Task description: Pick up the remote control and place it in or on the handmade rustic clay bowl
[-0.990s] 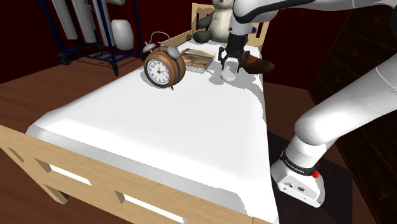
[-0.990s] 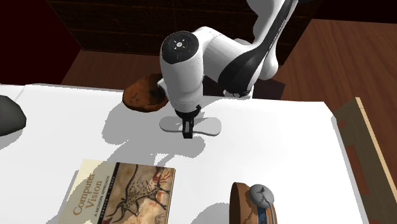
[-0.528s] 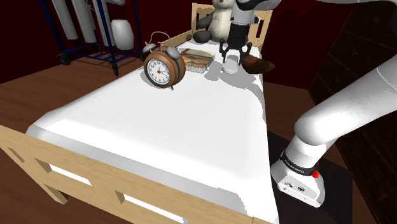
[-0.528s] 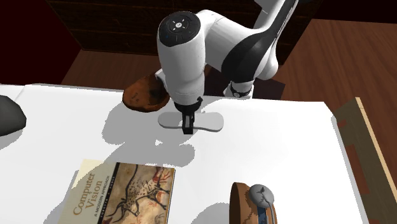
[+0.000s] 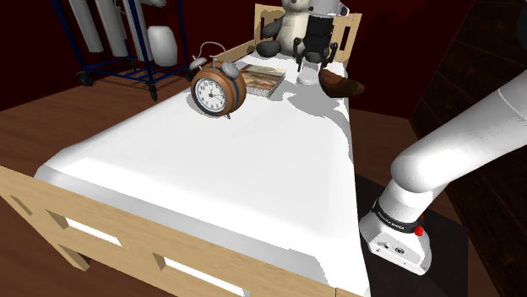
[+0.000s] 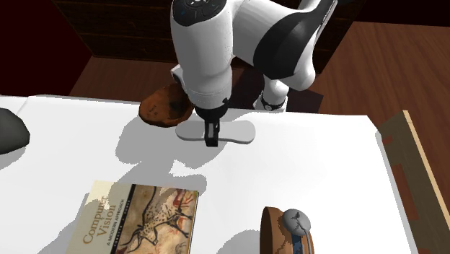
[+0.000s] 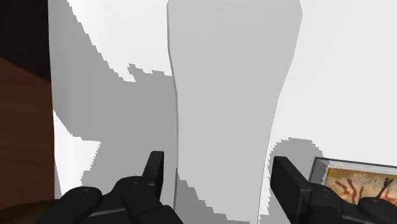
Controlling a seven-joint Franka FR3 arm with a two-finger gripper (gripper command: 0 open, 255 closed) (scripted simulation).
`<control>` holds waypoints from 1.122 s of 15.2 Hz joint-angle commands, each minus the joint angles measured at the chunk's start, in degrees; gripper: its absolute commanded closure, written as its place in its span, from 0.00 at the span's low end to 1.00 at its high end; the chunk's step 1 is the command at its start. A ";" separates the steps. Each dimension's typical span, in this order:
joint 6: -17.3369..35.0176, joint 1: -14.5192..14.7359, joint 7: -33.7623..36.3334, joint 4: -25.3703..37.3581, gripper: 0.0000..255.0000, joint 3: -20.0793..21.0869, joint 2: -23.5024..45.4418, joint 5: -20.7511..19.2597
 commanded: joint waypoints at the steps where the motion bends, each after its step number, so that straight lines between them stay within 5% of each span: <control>1: -1.70 -0.04 -0.02 1.93 1.00 -0.07 0.23 -0.05; 8: -6.56 -0.09 0.13 7.94 1.00 -0.12 1.38 -0.16; 17: -7.42 -4.49 -12.50 11.40 1.00 -8.76 4.22 -2.91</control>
